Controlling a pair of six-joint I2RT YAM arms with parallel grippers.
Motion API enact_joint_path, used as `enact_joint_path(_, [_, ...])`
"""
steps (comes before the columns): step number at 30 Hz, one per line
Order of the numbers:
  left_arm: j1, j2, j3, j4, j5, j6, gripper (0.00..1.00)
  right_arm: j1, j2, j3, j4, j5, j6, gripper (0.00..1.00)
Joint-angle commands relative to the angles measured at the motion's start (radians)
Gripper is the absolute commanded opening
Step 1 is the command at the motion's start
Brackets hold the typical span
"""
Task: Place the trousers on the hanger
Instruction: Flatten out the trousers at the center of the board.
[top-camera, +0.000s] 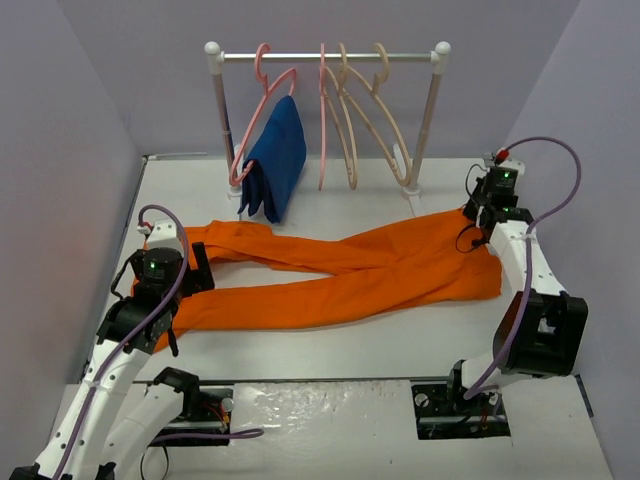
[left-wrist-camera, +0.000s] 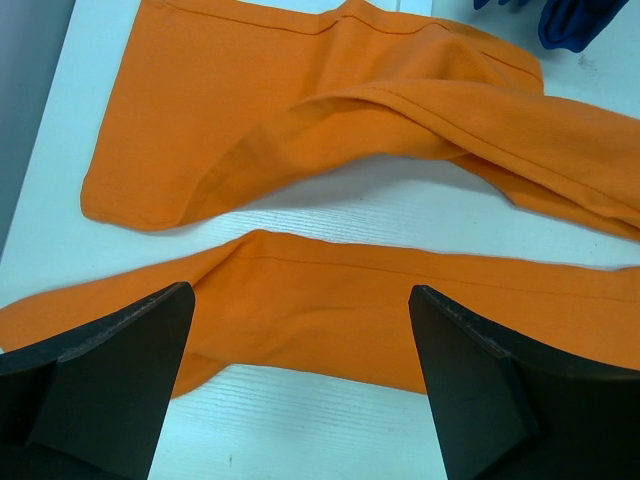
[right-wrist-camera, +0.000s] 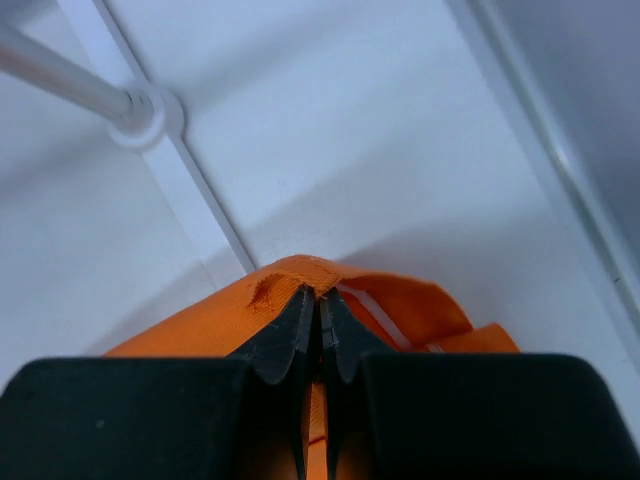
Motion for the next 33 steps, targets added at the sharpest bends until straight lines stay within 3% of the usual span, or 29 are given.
enact_joint_path(1, [0.009,0.002,0.019,0.028,-0.007,0.000,0.87,-0.074,-0.027,0.143,0.034,0.103,0.043,0.01])
enact_joint_path(4, [0.010,0.001,0.019,0.020,-0.023,-0.005,0.87,-0.103,0.045,0.174,0.010,0.139,0.085,0.16])
enact_joint_path(6, [0.010,0.002,0.019,0.013,-0.038,-0.015,0.87,-0.113,0.089,0.200,-0.015,0.156,0.108,0.34])
enact_joint_path(8, [0.010,0.008,0.018,0.012,-0.047,-0.022,0.86,-0.112,0.102,0.231,-0.054,0.142,0.115,0.62])
enact_joint_path(11, [0.011,0.029,0.025,0.014,-0.069,-0.043,0.87,-0.063,0.057,0.250,-0.074,0.107,0.114,0.83])
enact_joint_path(14, [0.025,0.082,0.043,0.015,-0.050,-0.071,0.87,0.049,-0.030,0.179,-0.074,0.043,0.107,0.84])
enact_joint_path(21, [0.141,0.261,0.070,0.075,0.097,-0.185,0.86,0.245,-0.191,-0.253,0.129,-0.038,0.267,0.82])
enact_joint_path(28, [0.170,0.487,0.076,0.286,0.058,-0.336,0.87,0.348,-0.152,-0.450,0.240,-0.090,0.326,0.82])
enact_joint_path(33, [0.233,0.725,0.134,0.379,0.053,-0.359,0.87,0.357,-0.118,-0.536,0.297,-0.088,0.382,0.82])
